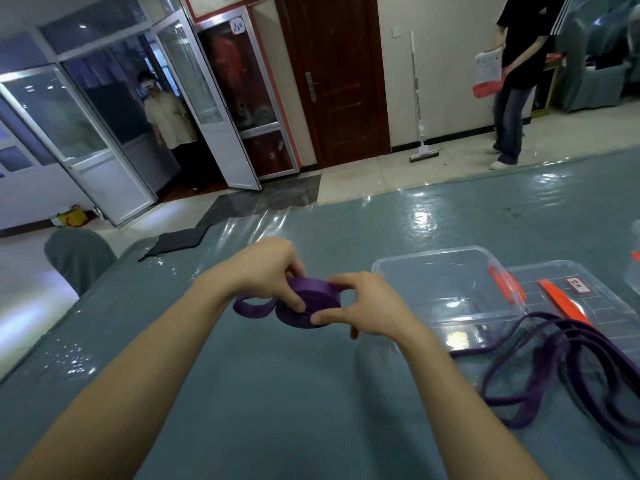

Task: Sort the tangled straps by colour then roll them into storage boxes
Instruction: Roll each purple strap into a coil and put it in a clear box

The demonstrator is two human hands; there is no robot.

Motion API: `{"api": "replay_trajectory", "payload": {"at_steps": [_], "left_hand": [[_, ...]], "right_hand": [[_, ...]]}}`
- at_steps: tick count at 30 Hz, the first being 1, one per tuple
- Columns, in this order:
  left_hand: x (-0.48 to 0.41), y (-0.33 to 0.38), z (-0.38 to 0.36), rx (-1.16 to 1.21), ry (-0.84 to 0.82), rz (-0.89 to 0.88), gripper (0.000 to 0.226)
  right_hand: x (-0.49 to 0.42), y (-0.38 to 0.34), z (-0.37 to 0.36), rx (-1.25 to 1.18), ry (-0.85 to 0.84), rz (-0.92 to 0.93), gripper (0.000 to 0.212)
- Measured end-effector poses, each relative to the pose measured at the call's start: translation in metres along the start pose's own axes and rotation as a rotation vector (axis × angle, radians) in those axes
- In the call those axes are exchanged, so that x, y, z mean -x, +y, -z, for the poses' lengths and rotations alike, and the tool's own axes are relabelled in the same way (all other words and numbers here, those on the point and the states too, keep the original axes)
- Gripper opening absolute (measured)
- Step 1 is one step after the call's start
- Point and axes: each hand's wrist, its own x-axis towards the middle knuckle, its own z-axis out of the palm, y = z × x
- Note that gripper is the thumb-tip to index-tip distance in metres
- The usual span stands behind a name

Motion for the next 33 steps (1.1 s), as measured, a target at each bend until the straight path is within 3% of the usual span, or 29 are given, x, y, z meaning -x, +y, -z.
{"api": "replay_trajectory", "payload": {"at_steps": [3, 7, 11, 23, 26, 30, 33], "left_hand": [[-0.004, 0.005, 0.006, -0.105, -0.069, -0.004, 0.03], [-0.005, 0.008, 0.01, -0.148, -0.107, -0.027, 0.033], [-0.006, 0.01, 0.014, -0.192, -0.067, -0.032, 0.032], [-0.004, 0.025, 0.02, -0.349, -0.041, -0.024, 0.032], [-0.005, 0.025, 0.019, -0.356, -0.028, -0.037, 0.032], [-0.005, 0.023, 0.016, -0.316, -0.031, -0.045, 0.034], [-0.005, 0.024, 0.016, -0.308, -0.034, -0.054, 0.037]], "right_hand": [[-0.002, 0.004, -0.009, -0.012, -0.005, 0.013, 0.04], [-0.003, 0.007, -0.013, -0.058, -0.045, 0.004, 0.043], [-0.004, 0.011, -0.019, -0.155, 0.013, 0.031, 0.031], [-0.005, 0.007, -0.023, -0.177, 0.042, 0.067, 0.04], [-0.005, 0.008, -0.022, -0.147, 0.072, 0.103, 0.034], [-0.005, 0.01, -0.019, -0.082, 0.011, 0.063, 0.043], [-0.004, 0.013, -0.019, -0.118, 0.01, 0.037, 0.034]]}}
